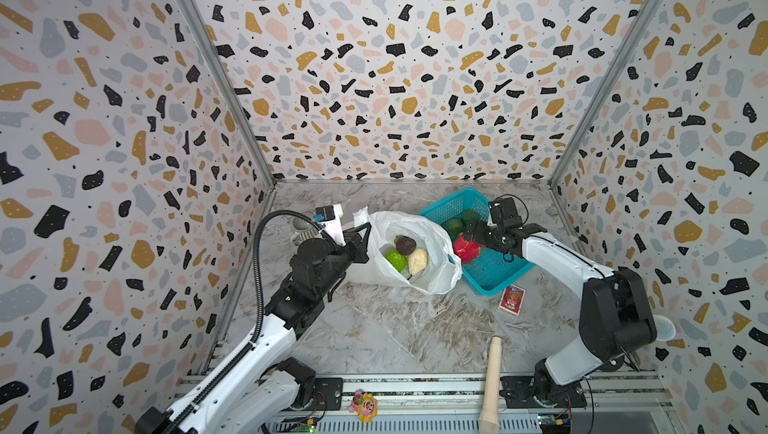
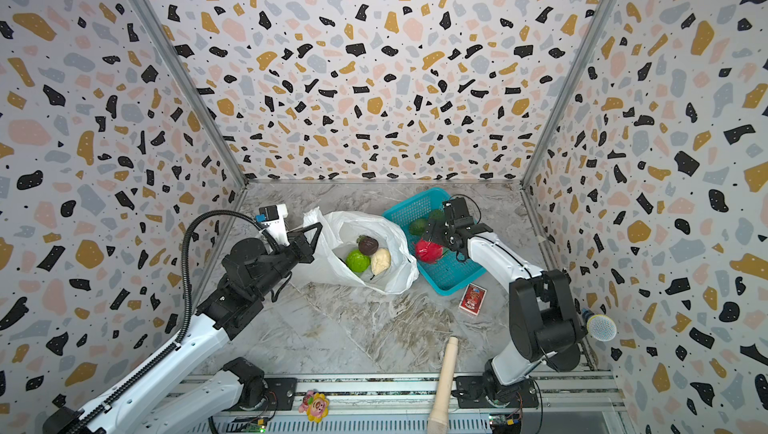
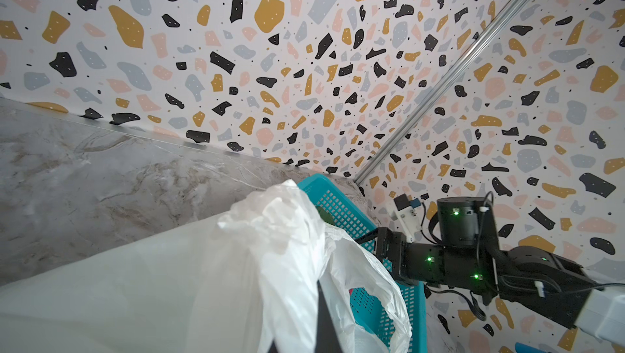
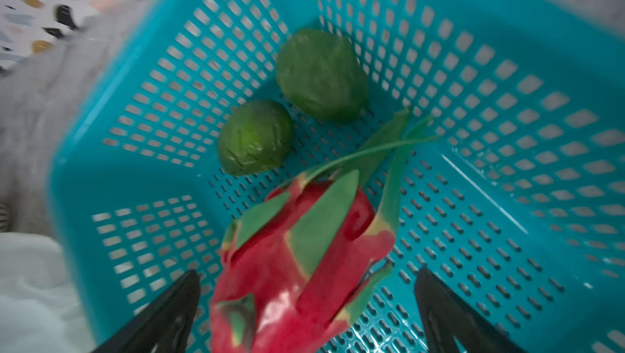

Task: Place the fruits into the plastic bag
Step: 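Lower the right gripper onto the red dragon fruit and grasp it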

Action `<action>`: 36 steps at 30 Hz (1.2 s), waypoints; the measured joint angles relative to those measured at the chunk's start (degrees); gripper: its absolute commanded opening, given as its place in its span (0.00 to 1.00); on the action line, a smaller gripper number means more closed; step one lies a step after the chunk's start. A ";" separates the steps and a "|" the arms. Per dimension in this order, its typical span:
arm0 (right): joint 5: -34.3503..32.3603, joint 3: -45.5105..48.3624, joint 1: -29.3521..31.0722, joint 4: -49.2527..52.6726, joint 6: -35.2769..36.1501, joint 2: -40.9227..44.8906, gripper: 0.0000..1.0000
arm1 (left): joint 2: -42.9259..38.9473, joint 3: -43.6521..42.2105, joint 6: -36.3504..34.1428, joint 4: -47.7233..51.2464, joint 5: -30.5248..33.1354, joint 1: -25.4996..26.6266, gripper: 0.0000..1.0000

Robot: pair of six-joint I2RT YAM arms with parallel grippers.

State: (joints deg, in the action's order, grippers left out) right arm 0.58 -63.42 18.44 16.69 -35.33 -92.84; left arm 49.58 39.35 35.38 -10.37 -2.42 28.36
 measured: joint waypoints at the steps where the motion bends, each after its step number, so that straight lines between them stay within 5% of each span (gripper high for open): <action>1: 0.26 -0.07 0.02 -0.17 -0.72 -1.01 0.99 | -0.11 -0.13 -0.02 0.07 0.02 0.00 0.00; 21: -1.88 -1.81 0.35 -2.73 -7.82 -6.49 0.99 | -0.50 -0.66 -0.22 0.04 0.48 0.00 0.00; 31: 6.56 -0.11 -2.58 -7.15 -10.54 -6.78 0.99 | -0.50 -0.66 -0.22 0.04 0.66 0.00 0.00; 36: 2.58 -0.87 -1.40 -5.49 -9.60 -6.78 0.99 | -0.50 -0.66 -0.24 0.04 0.87 0.00 0.00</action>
State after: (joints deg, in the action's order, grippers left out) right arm 3.16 -64.29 17.04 11.20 -44.93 -99.61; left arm 49.08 38.70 35.14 -10.33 -1.54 28.36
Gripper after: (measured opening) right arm 0.991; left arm 0.047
